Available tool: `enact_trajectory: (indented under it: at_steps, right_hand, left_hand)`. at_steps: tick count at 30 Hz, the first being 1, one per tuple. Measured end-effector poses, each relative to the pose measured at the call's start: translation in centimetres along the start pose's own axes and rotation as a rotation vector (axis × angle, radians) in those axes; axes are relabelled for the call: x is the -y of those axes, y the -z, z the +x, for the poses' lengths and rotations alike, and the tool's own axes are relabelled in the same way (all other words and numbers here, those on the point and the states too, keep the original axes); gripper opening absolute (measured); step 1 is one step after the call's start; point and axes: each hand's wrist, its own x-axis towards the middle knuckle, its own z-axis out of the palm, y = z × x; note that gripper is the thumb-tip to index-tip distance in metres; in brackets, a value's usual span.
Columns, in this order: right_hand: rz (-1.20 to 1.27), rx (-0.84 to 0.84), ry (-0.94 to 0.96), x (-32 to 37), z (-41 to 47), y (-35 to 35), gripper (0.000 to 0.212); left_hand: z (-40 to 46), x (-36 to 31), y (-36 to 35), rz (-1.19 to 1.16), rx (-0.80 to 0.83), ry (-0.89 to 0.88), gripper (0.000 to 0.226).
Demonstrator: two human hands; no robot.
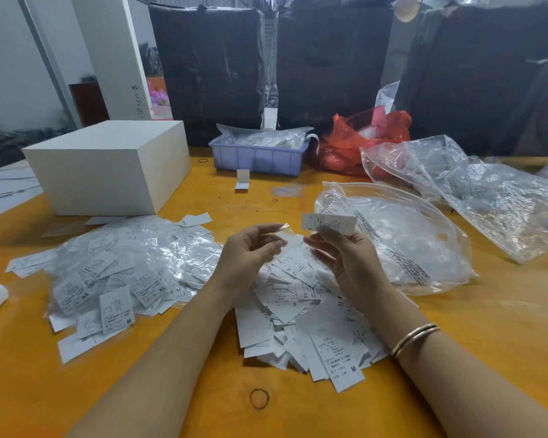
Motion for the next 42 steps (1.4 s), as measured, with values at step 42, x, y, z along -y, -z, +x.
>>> enact_trajectory:
  at_steps: [42]
  right_hand:
    - [-0.532, 0.006, 0.069, 0.2, -1.1, -1.1, 0.015]
  left_hand:
    - [0.2, 0.4, 0.0, 0.035, -0.009, 0.055, 0.007]
